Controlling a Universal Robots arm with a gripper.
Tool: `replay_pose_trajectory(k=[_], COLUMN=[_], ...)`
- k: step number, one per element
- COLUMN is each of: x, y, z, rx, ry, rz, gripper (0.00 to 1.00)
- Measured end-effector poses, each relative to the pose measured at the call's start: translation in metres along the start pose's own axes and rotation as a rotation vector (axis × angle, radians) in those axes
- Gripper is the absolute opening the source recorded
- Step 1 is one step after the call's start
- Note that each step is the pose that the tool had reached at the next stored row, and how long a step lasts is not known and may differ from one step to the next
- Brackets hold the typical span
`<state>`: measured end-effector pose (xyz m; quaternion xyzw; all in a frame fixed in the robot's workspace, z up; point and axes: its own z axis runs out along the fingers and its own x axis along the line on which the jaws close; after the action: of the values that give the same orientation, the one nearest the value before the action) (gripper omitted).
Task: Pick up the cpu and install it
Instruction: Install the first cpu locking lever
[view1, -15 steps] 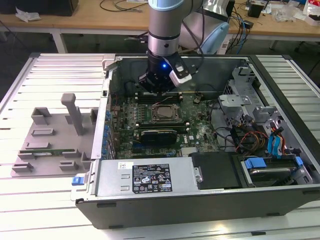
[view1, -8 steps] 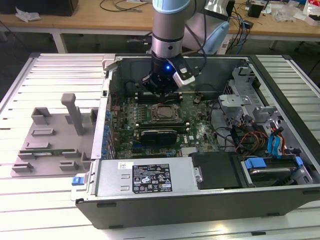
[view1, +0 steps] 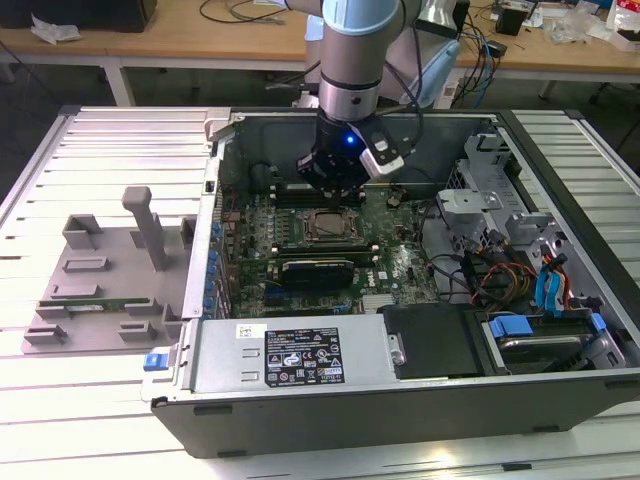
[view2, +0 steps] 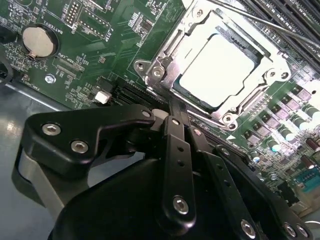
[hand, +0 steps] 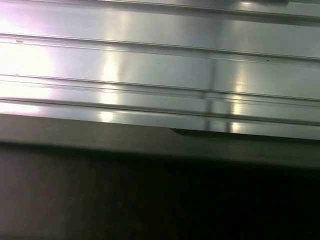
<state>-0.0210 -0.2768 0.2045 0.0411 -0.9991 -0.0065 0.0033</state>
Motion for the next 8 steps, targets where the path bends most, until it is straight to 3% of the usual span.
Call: replay_pose_trajectory(k=[8], x=[-0.0031], y=[-0.0018], z=[0.0030], rx=[0.0005], ry=[0.0001], rz=[-0.001], gripper=[0.11])
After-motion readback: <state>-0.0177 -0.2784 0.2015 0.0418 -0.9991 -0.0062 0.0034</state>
